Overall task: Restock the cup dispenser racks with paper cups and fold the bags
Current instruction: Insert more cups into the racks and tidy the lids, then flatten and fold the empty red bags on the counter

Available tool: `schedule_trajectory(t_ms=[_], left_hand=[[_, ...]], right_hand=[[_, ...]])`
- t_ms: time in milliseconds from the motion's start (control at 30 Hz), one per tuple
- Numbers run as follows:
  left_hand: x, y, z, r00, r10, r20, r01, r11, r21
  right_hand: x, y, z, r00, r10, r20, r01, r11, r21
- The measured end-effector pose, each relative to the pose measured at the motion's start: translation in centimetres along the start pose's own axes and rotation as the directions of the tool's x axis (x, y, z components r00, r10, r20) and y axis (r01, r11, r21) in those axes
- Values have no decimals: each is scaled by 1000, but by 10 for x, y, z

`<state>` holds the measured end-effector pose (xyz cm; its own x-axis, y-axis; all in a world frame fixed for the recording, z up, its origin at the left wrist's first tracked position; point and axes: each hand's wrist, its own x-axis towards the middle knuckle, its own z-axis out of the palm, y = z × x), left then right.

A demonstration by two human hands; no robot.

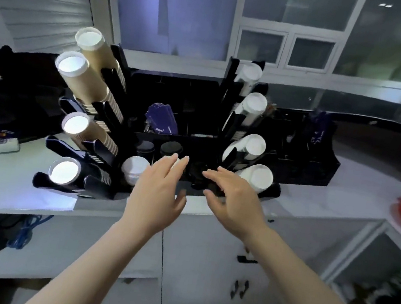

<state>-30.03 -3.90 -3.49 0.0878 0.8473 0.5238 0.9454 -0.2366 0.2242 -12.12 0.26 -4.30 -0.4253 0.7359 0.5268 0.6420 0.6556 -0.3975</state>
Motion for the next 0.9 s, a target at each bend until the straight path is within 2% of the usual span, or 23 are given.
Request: schedule_trajectory(t_ms=[133, 333, 567, 767, 900], left_hand=[[34, 73, 33, 997, 80, -9, -80, 994, -73], [86, 208, 108, 983, 176, 47, -166, 971, -170], [122, 366, 206, 955, 265, 132, -199, 905, -376], [145, 463, 276, 891, 366, 268, -202, 849, -488], [158, 511, 319, 835, 411, 367, -173, 827, -534]], right_hand=[[-28, 58, -58, 995, 78, -62, -80, 996, -30], [-88, 174, -162, 973, 182, -143, -208, 959, -194], [-184, 307, -269, 886, 394, -244, -447, 866, -225], [-260, 386, -329, 744, 617, -256, -668, 691, -276], [-308, 422, -352, 588, 739, -328, -809, 540, -234]])
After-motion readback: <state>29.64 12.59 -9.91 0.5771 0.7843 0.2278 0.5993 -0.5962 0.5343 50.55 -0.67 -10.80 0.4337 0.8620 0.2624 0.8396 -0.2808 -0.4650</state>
